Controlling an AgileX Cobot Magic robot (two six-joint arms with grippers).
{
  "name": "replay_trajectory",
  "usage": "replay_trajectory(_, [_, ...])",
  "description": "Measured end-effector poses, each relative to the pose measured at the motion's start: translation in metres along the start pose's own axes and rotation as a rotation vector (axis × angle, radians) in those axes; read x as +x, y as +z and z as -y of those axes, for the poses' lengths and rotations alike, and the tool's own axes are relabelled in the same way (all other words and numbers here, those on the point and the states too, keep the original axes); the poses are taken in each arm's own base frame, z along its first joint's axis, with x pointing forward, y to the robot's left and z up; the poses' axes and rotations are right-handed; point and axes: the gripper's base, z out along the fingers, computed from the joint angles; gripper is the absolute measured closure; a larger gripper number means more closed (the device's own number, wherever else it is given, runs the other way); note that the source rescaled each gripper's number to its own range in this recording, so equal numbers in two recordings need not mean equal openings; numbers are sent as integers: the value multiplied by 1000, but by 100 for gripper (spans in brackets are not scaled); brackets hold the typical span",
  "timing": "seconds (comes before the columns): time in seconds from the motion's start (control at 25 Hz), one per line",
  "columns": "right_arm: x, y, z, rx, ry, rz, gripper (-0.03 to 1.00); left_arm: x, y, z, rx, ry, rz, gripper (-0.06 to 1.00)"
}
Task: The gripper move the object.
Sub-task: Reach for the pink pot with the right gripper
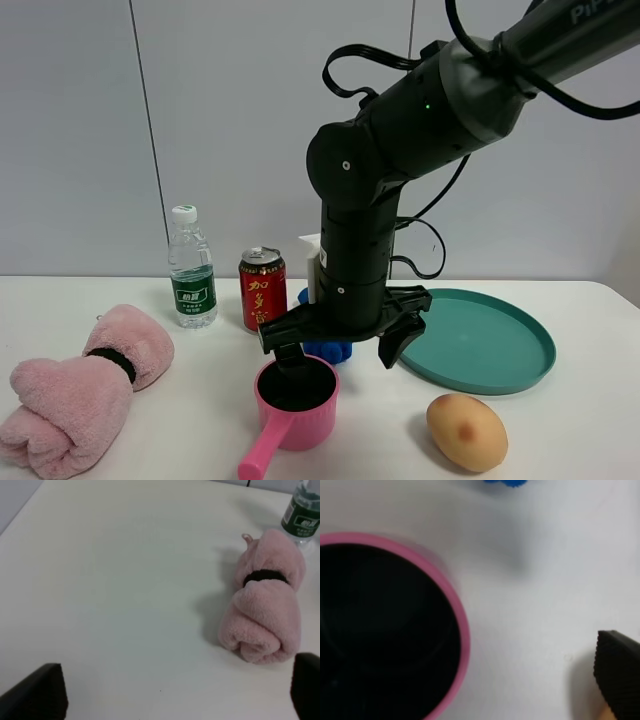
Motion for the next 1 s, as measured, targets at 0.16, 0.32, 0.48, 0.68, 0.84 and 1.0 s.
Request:
replay_trajectory(0.16, [-5, 3, 7, -4, 18, 19, 5, 0, 0, 0, 0, 0, 0, -6])
replay_trajectory(0.32, [-6, 9, 12, 7, 26, 7, 5, 0, 0, 0, 0, 0, 0, -6])
replay_trajectory(0.48, [-8, 10, 11, -4, 23, 28, 9, 0, 0, 0, 0, 0, 0, -6])
replay_trajectory(0.68, [-8, 15, 9, -18, 28, 34, 15, 0, 0, 0, 0, 0, 0, -6])
replay_trajectory(0.84, [-7, 22, 8, -20, 33, 22, 15, 0, 0, 0, 0, 0, 0, -6])
replay_trajectory(1.0, [-6, 30, 8, -19, 33, 12, 15, 0, 0, 0, 0, 0, 0, -6])
